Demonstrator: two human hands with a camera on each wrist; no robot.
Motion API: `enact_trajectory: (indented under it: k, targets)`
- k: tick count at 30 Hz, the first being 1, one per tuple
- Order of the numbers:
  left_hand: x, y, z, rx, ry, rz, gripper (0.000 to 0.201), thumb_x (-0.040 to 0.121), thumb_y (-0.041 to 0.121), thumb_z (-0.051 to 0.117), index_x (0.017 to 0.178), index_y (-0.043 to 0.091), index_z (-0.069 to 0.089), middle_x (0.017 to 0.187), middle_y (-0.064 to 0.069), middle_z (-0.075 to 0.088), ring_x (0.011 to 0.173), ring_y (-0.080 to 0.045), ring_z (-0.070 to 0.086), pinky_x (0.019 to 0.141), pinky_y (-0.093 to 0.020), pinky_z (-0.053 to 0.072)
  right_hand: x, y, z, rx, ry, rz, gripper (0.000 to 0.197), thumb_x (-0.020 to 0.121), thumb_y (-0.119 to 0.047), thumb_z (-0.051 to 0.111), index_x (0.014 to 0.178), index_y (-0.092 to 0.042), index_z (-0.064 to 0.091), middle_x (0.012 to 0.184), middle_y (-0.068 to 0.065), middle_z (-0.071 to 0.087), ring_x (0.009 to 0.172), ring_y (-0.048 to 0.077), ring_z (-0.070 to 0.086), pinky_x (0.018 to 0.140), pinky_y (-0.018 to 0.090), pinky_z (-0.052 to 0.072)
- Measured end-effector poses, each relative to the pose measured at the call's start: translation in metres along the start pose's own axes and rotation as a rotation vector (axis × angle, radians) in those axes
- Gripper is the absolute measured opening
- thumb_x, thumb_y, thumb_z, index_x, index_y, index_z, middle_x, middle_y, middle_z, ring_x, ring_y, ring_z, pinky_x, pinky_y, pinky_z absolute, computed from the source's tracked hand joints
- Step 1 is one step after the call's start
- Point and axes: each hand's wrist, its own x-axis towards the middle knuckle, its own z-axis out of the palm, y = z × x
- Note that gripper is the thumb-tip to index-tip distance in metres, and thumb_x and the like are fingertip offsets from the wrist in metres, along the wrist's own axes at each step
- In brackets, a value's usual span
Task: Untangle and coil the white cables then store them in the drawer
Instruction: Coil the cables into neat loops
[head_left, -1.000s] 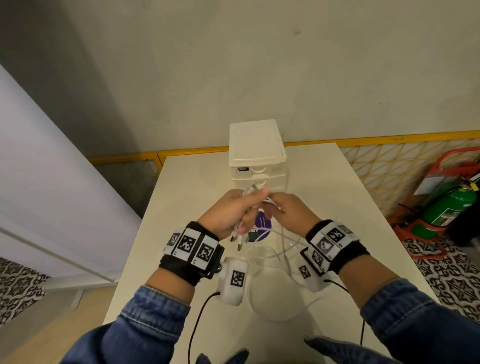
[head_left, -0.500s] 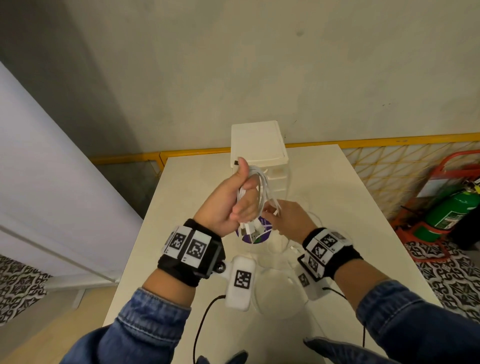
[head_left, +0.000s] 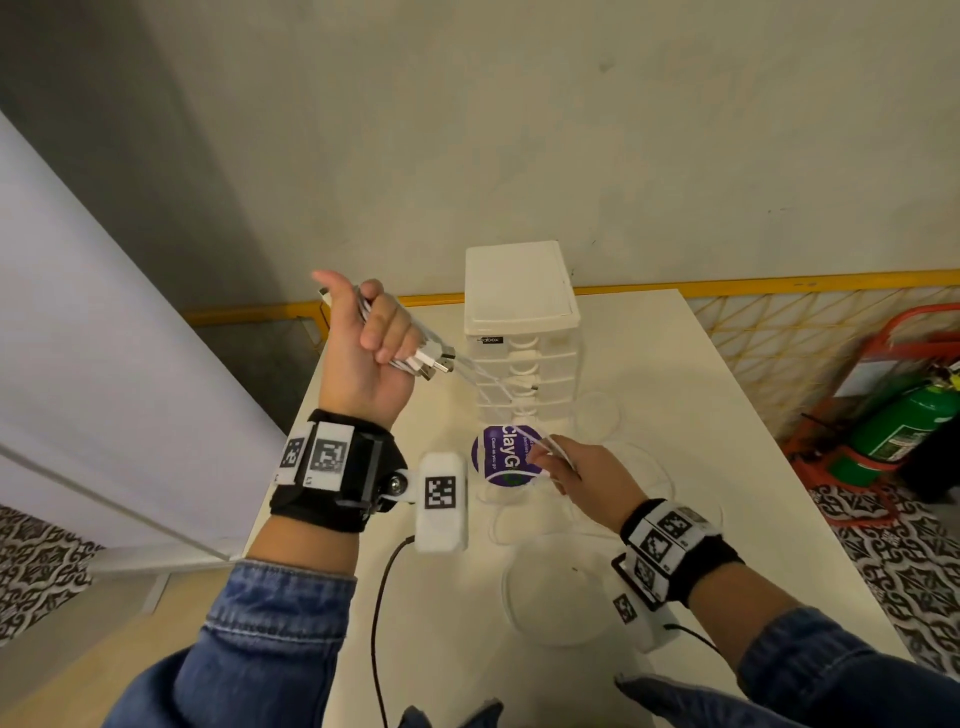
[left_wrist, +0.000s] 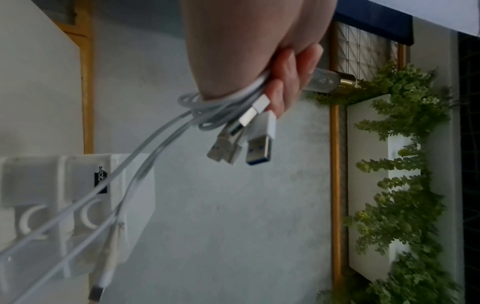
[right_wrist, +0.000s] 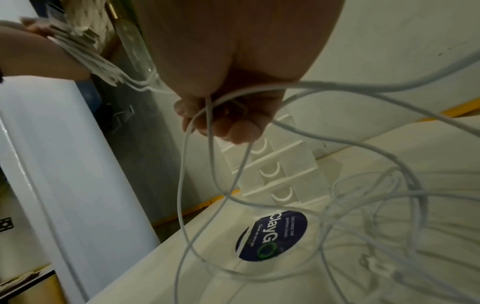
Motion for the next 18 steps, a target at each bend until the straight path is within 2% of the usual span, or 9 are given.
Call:
enact_trajectory:
  k: [2, 4, 6, 7, 10, 12, 14, 16, 18]
  targets:
    - [-0.001, -0.001, 0.001, 0.034, -0.040, -0.054, 0.055, 0.089, 0.061, 0.024, 0.068, 0.018, 0.051, 0.034, 0.006, 0.040, 0.027, -0.005, 0.035, 0.033, -0.016, 0.027, -0.001, -0.005, -0.005, 0.020, -0.058, 0.030, 0.031, 0.084, -0.033, 0.064, 0.113, -0.025, 0.057, 0.081, -0.013, 0.054, 0.065, 0.000, 0.050, 0.060, 0.022, 0.043]
    - [-0.002, -0.004, 0.003, 0.098, -0.095, -0.139, 0.053, 0.089, 0.059, 0.024, 0.070, 0.018, 0.050, 0.034, 0.007, 0.040, 0.027, -0.004, 0.035, 0.032, -0.016, 0.026, 0.002, -0.007, -0.011, 0.070, -0.049, 0.092, 0.075, 0.069, -0.041, 0.076, 0.133, -0.026, 0.040, 0.110, -0.010, 0.047, 0.083, 0.005, 0.055, 0.067, 0.018, 0.046]
    - [-0.003, -0.008, 0.005, 0.174, -0.130, -0.224, 0.053, 0.091, 0.058, 0.023, 0.070, 0.017, 0.049, 0.034, 0.007, 0.039, 0.027, -0.002, 0.034, 0.033, -0.017, 0.023, 0.010, -0.010, -0.019, 0.104, 0.070, 0.171, 0.104, 0.062, -0.051, 0.077, 0.144, -0.024, 0.020, 0.134, -0.004, 0.036, 0.111, 0.020, 0.054, 0.090, 0.033, 0.048]
    - [-0.004, -0.010, 0.005, 0.210, -0.136, -0.267, 0.053, 0.091, 0.057, 0.023, 0.070, 0.017, 0.049, 0.034, 0.008, 0.039, 0.027, -0.002, 0.033, 0.033, -0.017, 0.021, 0.014, -0.011, -0.024, 0.076, 0.141, 0.210, 0.109, 0.063, -0.054, 0.075, 0.146, -0.021, 0.012, 0.145, 0.002, 0.029, 0.125, 0.024, 0.045, 0.101, 0.039, 0.042]
    - [-0.007, -0.018, 0.005, 0.293, -0.127, -0.414, 0.055, 0.093, 0.056, 0.022, 0.067, 0.017, 0.050, 0.032, 0.007, 0.037, 0.026, -0.001, 0.031, 0.032, -0.017, 0.020, 0.025, -0.020, -0.039, -0.058, 0.307, 0.260, 0.111, 0.072, -0.048, 0.072, 0.146, -0.011, -0.003, 0.157, 0.010, 0.007, 0.143, 0.024, 0.015, 0.112, 0.037, 0.023]
    - [-0.010, -0.024, 0.006, 0.367, -0.132, -0.501, 0.055, 0.094, 0.055, 0.022, 0.066, 0.016, 0.050, 0.031, 0.008, 0.035, 0.025, -0.001, 0.029, 0.032, -0.019, 0.018, 0.030, -0.028, -0.045, -0.123, 0.413, 0.112, 0.111, 0.072, -0.041, 0.074, 0.146, -0.009, -0.002, 0.157, 0.011, 0.007, 0.144, 0.024, 0.010, 0.115, 0.034, 0.017]
    - [-0.013, -0.031, 0.010, 0.429, -0.167, -0.563, 0.051, 0.092, 0.055, 0.027, 0.067, 0.017, 0.049, 0.032, 0.009, 0.034, 0.025, -0.001, 0.027, 0.034, -0.021, 0.013, 0.037, -0.037, -0.043, -0.214, 0.404, -0.111, 0.107, 0.073, -0.034, 0.075, 0.146, -0.011, 0.002, 0.157, 0.010, 0.012, 0.144, 0.023, 0.011, 0.116, 0.035, 0.013]
    - [-0.016, -0.038, 0.017, 0.455, -0.212, -0.607, 0.047, 0.088, 0.055, 0.033, 0.067, 0.016, 0.048, 0.031, 0.010, 0.034, 0.025, -0.001, 0.026, 0.034, -0.021, 0.012, 0.044, -0.044, -0.033, -0.244, 0.281, -0.235, 0.094, 0.077, -0.031, 0.071, 0.147, -0.017, 0.009, 0.155, 0.008, 0.022, 0.143, 0.023, 0.015, 0.117, 0.040, 0.012]
    - [-0.018, -0.043, 0.024, 0.447, -0.246, -0.614, 0.047, 0.086, 0.056, 0.034, 0.068, 0.015, 0.048, 0.031, 0.011, 0.034, 0.025, -0.001, 0.024, 0.033, -0.020, 0.013, 0.046, -0.044, -0.021, -0.137, 0.215, -0.268, 0.067, 0.084, -0.026, 0.064, 0.140, -0.015, 0.030, 0.139, 0.010, 0.047, 0.131, 0.026, 0.038, 0.112, 0.046, 0.028]
